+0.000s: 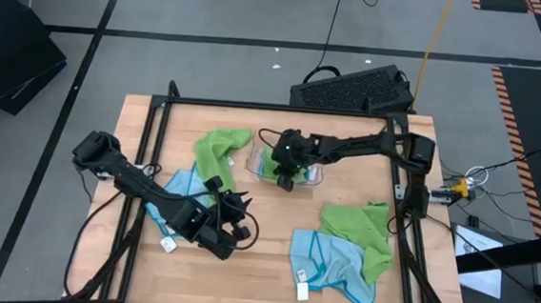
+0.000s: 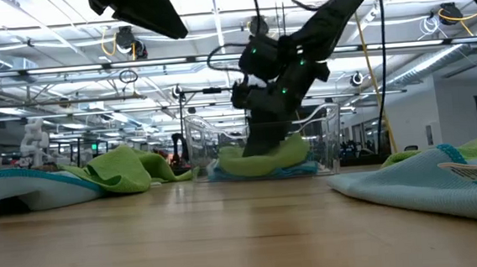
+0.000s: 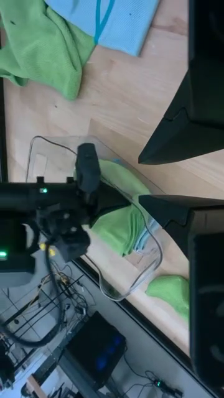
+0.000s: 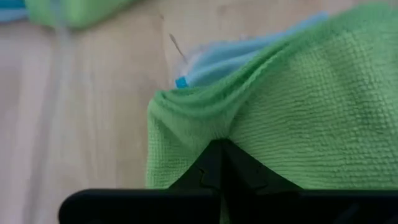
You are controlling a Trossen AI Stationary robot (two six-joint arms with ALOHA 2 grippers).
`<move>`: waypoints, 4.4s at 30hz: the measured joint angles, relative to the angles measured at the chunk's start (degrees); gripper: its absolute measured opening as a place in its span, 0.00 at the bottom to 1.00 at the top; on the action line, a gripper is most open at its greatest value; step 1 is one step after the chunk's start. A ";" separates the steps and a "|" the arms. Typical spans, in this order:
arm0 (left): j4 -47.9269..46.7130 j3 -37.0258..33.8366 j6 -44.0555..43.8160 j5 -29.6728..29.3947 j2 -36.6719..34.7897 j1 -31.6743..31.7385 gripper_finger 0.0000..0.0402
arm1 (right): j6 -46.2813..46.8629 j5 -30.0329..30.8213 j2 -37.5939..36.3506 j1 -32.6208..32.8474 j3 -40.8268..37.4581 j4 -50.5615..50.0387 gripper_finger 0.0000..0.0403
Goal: Fold microfiber towels
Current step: Stack the folded bottom left green microfiber cloth on top of the blue microfiber cloth into the transparent bin, then adjust the transparent bin, then fold the left green microfiber cloth
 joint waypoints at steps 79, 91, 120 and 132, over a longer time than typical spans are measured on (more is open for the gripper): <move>8.59 0.00 5.61 2.68 0.02 3.43 0.22 | 11.97 37.99 -30.09 31.75 -28.82 11.65 0.00; 8.81 0.00 5.40 3.13 0.02 3.43 0.22 | 11.11 43.63 -30.10 29.35 -32.95 16.31 0.00; 5.83 0.00 1.21 3.13 0.02 4.11 0.22 | -3.37 42.41 -32.18 22.32 -32.95 15.13 0.00; -5.07 -6.15 -23.25 13.03 0.51 0.39 0.35 | -11.68 26.88 -47.66 27.17 -32.95 4.87 0.00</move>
